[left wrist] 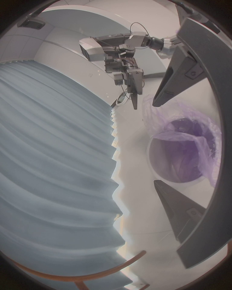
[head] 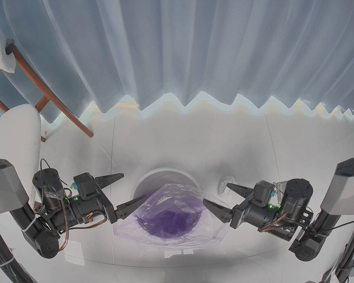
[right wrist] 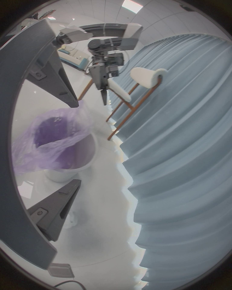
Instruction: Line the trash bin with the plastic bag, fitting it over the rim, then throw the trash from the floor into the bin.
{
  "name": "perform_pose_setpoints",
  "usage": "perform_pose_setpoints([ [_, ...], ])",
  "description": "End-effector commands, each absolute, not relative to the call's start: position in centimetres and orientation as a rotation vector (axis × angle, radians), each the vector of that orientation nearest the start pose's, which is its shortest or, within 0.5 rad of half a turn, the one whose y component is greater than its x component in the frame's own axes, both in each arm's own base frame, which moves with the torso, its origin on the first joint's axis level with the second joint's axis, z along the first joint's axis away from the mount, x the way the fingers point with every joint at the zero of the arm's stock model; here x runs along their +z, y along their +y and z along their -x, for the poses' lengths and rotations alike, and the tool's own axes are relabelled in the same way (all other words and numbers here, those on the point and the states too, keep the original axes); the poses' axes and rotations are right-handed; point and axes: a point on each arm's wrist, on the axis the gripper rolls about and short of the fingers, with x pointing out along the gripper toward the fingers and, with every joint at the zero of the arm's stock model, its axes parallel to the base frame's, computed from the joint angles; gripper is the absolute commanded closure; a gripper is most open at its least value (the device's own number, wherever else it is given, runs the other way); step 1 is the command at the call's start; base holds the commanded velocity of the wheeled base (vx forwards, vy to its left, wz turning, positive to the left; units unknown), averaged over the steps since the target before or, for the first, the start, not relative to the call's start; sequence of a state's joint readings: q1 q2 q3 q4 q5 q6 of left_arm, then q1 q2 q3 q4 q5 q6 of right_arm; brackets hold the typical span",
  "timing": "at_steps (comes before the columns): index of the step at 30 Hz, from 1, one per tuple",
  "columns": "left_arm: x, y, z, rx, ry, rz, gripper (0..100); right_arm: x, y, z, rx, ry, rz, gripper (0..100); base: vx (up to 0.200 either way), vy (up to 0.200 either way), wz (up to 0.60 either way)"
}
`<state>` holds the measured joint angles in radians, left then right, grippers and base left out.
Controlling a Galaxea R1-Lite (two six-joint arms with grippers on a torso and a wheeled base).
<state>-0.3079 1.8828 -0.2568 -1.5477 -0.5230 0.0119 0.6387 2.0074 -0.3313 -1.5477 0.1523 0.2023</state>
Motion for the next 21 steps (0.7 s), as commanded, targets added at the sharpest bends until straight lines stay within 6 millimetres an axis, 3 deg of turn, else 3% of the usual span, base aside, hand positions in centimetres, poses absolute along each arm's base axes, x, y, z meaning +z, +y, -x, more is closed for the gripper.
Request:
perform_pose_setpoints([
  [1,8.2,-8.1,-24.4,-0.883,0.147,0.009,0,4.7,17.1,-22.7,0.780,0.311,-0.118,0,0.000,0.000,0.00],
  [14,5.6,-7.2,-25.2,-0.894,0.220,-0.018,0,4.4,17.0,-22.8,0.773,0.325,-0.117,0,0.000,0.000,0.00],
  [21,5.4,-7.3,-24.9,-0.908,0.230,-0.025,0,4.3,16.6,-23.3,0.753,0.322,-0.121,0,0.000,0.000,0.00],
])
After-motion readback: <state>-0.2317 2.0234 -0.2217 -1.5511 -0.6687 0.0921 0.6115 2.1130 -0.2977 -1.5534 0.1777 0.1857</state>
